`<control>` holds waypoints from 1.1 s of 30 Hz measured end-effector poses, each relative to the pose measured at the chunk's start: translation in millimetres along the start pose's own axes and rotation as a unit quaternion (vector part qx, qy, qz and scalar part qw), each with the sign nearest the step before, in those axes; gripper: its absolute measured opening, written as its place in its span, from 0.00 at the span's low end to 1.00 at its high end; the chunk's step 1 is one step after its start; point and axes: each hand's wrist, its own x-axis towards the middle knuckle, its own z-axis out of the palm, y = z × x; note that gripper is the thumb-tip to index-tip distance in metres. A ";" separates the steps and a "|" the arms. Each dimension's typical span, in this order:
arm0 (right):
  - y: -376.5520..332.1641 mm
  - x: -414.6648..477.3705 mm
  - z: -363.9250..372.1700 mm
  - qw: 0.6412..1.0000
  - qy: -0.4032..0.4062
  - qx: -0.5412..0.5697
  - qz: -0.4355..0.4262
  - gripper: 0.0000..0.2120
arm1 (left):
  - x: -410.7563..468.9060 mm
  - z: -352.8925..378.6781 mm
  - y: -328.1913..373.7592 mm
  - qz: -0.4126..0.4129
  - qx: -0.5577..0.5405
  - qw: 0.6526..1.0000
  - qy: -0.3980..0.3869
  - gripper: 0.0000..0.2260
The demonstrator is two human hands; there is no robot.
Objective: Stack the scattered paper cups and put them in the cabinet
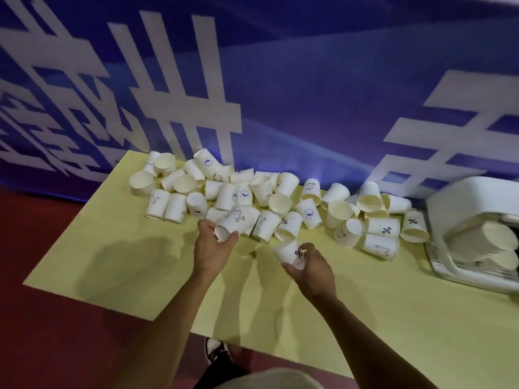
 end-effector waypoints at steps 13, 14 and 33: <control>115.4 -35.4 -104.0 0.987 0.062 0.103 0.103 0.29 | -71.0 137.5 63.5 -0.049 -0.041 0.977 -0.203 0.31; 123.7 -39.5 -112.8 0.985 0.077 0.108 0.112 0.29 | -71.9 149.0 70.1 -0.040 -0.047 0.970 -0.234 0.33; 327.1 -40.6 -293.4 0.949 0.229 0.161 0.148 0.37 | -200.7 386.3 201.8 0.074 -0.003 0.932 -0.354 0.30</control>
